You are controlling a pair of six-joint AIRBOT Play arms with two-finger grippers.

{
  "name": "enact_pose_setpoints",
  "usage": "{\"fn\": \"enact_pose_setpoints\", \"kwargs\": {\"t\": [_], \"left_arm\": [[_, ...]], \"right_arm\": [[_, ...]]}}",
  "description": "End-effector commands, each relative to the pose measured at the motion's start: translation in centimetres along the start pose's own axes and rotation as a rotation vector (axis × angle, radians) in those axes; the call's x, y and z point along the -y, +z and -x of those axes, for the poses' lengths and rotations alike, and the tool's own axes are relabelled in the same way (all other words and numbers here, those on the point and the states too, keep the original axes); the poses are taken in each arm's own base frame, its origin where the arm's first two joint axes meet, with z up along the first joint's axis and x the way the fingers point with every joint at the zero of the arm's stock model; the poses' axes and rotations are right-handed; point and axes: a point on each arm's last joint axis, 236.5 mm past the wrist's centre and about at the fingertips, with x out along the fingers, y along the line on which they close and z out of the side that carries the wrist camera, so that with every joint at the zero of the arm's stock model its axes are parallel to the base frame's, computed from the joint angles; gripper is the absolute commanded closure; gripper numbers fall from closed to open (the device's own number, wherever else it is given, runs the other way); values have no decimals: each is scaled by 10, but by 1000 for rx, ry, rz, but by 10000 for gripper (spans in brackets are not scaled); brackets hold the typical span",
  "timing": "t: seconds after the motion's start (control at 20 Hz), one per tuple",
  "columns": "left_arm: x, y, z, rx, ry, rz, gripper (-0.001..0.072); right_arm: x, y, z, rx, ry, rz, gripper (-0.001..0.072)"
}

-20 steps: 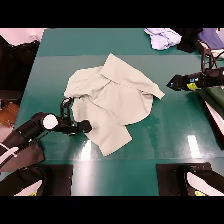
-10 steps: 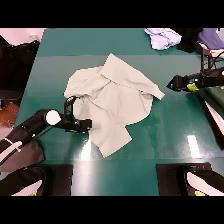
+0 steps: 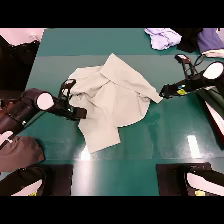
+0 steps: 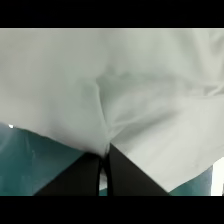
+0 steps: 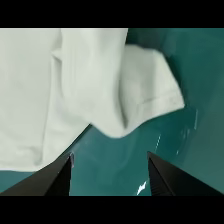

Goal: Fold the shirts.

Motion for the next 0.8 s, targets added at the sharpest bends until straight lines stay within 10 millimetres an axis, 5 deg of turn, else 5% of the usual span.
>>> {"fn": "enact_pose_setpoints", "kwargs": {"t": [0.0, 0.2, 0.4, 0.45, 0.5, 0.55, 0.75], "left_arm": [[-13, 10, 14, 10, 54, -26, 674], [-12, 10, 15, 12, 53, -26, 674], [-12, 10, 15, 12, 52, -21, 674], [-12, 10, 15, 11, 52, -21, 674], [-12, 9, 15, 9, 54, -22, 674], [-13, 8, 15, 0, 57, -29, 674], [-31, 4, 44, -62, 163, -165, 674]], "right_arm": [[-4, 0, -29, -34, 5, 30, 164], [-20, -16, -55, -122, 34, 74, 163], [-16, -1, -60, -63, -21, 124, 195], [-15, 2, -60, -52, -23, 124, 322], [-15, 2, -60, -53, -24, 124, 557], [-15, 0, -58, -58, -22, 123, 692], [-24, -14, -19, -80, -1, 102, 695]]}}
